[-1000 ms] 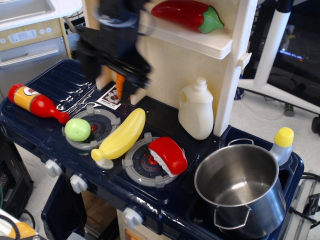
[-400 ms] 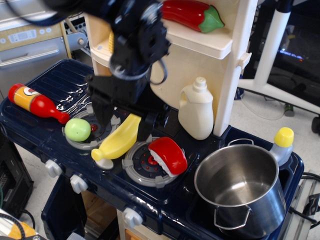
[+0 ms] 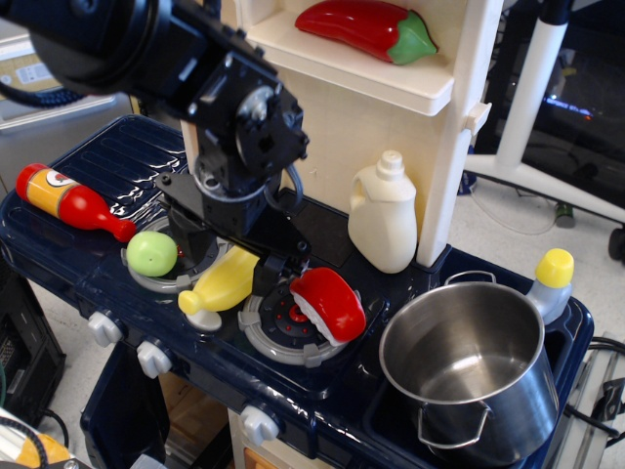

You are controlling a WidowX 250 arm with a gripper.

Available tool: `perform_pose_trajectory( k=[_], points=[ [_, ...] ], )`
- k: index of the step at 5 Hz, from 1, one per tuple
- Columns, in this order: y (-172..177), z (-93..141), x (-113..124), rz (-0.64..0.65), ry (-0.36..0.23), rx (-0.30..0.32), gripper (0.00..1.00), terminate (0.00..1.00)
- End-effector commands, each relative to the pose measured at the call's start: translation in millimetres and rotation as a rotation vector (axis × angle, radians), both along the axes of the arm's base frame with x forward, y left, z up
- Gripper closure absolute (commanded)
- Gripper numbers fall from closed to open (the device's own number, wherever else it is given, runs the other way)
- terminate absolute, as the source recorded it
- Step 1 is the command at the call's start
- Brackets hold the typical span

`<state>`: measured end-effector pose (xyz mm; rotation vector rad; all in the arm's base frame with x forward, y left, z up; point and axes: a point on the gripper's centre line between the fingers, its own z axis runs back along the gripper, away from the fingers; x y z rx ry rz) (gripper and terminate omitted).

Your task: Put banana in pot or pan

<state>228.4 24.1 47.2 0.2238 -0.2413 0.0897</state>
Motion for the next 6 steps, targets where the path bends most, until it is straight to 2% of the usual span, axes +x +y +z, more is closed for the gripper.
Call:
perform_pose_trajectory(
  k=[1,2,3,4,5,6],
  points=[
    [11.1,-12.9,5.0,0.06,-0.04,-0.022,0.0,0.0],
    [12.6,-25.3,8.1,0.049,-0.077,-0.055,0.0,0.0],
    [8.4,-21.7,9.8,0.117,-0.027,-0.066,1.0,0.0],
    [2.6,-6.2,9.5,0.249,0.007,-0.001,1.0,0.0],
    [1.9,37.3,8.8,0.419,0.102,-0.073,1.0,0.0],
    [-38.9,60.3,26.0,0.535,0.137,-0.129,1.0,0.0]
  ],
)
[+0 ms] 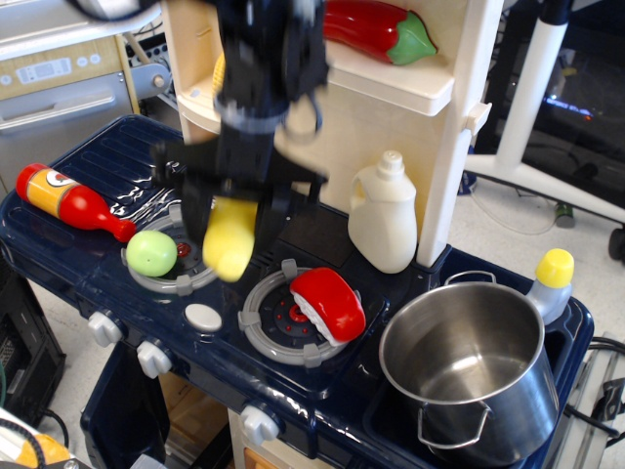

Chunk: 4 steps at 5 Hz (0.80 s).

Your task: Put banana in pot or pan

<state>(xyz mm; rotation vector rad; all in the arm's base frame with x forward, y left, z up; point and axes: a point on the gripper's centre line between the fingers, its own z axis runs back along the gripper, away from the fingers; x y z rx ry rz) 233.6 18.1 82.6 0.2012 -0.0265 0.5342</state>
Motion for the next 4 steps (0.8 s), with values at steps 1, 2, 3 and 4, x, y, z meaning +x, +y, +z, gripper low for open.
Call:
perform_pose_trajectory(
  k=[1,2,3,4],
  points=[
    [-55.5,15.2,27.1,0.207,-0.109,-0.115,1.0,0.0],
    [-73.2,16.0,32.7,0.282,-0.139,-0.102,1.0,0.0],
    [-89.3,24.9,44.0,0.337,-0.112,-0.091,1.0,0.0],
    [-107.7,23.1,46.1,0.407,-0.141,-0.102,1.0,0.0]
  ],
)
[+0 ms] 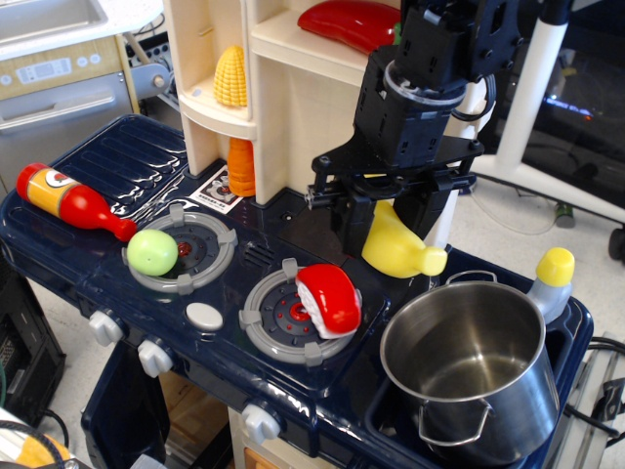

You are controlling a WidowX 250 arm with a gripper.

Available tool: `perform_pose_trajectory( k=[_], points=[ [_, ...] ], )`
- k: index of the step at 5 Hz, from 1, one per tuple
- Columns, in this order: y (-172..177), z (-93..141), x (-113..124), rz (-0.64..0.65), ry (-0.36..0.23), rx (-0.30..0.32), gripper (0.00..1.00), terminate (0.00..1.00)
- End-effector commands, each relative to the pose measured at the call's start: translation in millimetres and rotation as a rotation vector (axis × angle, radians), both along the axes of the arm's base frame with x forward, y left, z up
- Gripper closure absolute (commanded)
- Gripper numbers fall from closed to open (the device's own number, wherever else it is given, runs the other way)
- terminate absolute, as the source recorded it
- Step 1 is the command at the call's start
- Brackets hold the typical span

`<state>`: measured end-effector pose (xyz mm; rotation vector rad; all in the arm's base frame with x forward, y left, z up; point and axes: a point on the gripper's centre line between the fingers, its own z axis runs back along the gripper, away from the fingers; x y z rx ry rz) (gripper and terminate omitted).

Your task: Put banana in pot or pan

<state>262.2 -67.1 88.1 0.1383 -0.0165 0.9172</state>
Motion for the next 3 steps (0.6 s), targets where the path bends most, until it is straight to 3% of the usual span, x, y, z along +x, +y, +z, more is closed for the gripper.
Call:
perform_pose_trajectory(
  k=[1,2,3],
  points=[
    [-33.5,9.4,14.5,0.063,-0.127,0.0,1.0,0.0],
    [-51.8,10.0,9.4,0.182,-0.132,0.048,1.0,0.0],
    [-53.3,5.9,5.8,0.17,-0.123,0.076,1.0,1.0]
  ],
)
